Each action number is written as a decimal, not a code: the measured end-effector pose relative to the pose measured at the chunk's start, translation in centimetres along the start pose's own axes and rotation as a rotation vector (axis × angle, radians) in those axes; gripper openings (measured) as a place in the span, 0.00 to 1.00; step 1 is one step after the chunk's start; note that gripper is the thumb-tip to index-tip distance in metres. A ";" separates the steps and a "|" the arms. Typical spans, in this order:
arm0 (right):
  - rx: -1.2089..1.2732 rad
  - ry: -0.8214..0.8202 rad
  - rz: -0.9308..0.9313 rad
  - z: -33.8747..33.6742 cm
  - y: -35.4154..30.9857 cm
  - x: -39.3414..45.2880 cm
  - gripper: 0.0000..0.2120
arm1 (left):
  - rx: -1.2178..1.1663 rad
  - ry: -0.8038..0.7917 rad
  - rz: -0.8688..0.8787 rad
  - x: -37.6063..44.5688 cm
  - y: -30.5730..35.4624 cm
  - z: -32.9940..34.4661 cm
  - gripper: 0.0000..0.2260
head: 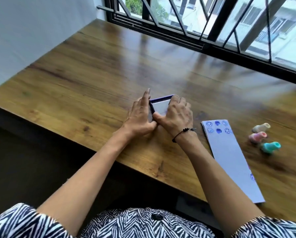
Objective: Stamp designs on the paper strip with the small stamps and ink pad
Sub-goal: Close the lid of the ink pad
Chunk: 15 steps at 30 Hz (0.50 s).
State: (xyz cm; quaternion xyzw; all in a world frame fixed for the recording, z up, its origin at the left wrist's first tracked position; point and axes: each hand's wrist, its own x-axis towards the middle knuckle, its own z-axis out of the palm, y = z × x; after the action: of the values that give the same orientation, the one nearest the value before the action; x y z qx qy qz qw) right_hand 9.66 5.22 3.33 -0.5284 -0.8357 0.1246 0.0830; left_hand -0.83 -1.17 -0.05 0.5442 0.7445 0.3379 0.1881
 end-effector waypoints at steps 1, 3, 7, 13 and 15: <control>0.002 -0.009 0.000 0.0 -0.1 0.1 0.34 | 0.027 -0.007 0.004 0.1 -0.1 0.1 0.44; 0.002 -0.023 -0.001 -0.1 -0.3 0.4 0.34 | 0.038 -0.008 0.004 0.2 -0.2 0.2 0.45; -0.006 -0.051 0.002 -0.3 -0.6 1.0 0.34 | 0.029 -0.002 -0.001 0.4 -0.2 0.2 0.46; -0.009 -0.074 -0.026 0.0 -0.6 2.0 0.34 | 0.036 0.005 -0.013 0.6 -0.3 0.4 0.46; -0.004 -0.052 -0.018 0.4 -0.7 2.2 0.34 | 0.036 0.026 -0.009 0.6 -0.3 0.5 0.46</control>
State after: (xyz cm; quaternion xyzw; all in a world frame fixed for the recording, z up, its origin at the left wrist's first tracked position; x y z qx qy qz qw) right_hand 8.05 6.86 3.16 -0.5175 -0.8426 0.1357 0.0613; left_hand -0.89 -0.47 -0.55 0.5396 0.7554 0.3306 0.1703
